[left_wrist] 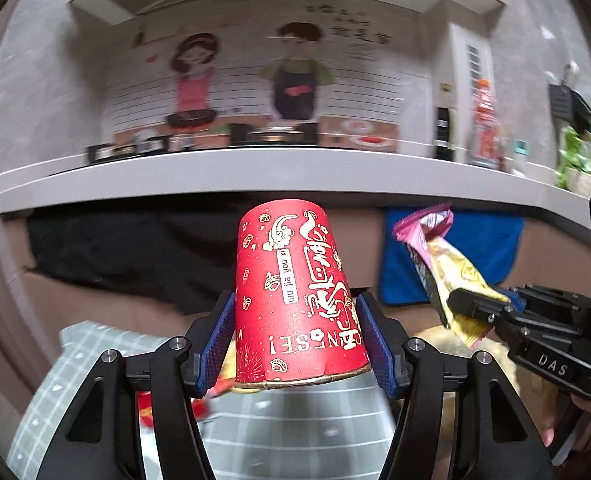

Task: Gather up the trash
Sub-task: 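Drop the red cup and snack wrapper into the yellow bin with both tools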

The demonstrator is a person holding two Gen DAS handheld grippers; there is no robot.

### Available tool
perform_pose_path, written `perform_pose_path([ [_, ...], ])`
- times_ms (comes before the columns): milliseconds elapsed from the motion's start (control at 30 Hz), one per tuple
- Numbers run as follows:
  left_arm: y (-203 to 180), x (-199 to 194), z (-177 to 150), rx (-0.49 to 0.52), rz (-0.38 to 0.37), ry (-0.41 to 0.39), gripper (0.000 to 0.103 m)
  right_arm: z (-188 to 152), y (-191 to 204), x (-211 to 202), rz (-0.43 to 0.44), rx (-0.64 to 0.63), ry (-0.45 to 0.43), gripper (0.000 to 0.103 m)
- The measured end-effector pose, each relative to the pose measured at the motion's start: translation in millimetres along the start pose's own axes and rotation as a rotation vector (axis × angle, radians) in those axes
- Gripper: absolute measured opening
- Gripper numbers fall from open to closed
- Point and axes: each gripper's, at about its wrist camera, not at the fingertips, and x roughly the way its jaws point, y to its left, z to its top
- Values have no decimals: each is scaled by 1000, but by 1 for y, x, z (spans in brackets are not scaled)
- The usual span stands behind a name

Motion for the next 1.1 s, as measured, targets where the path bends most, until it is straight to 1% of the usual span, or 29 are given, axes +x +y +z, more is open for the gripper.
perform_pose_path([
  [200, -67, 26, 1, 23, -129, 14, 61, -9, -63, -36, -114, 74, -20, 16],
  [433, -120, 59, -7, 21, -232, 49, 61, -23, -107, -59, -201, 122, -19, 16],
  [567, -143, 74, -14, 30, -257, 60, 61, -27, -126, -63, -228, 141, -11, 16],
  [700, -160, 88, -24, 55, -265, 78, 61, -36, -143, -62, -242, 165, 3, 16],
  [1100, -173, 121, -42, 48, -279, 146, 61, -63, -173, -45, -241, 224, 54, 16],
])
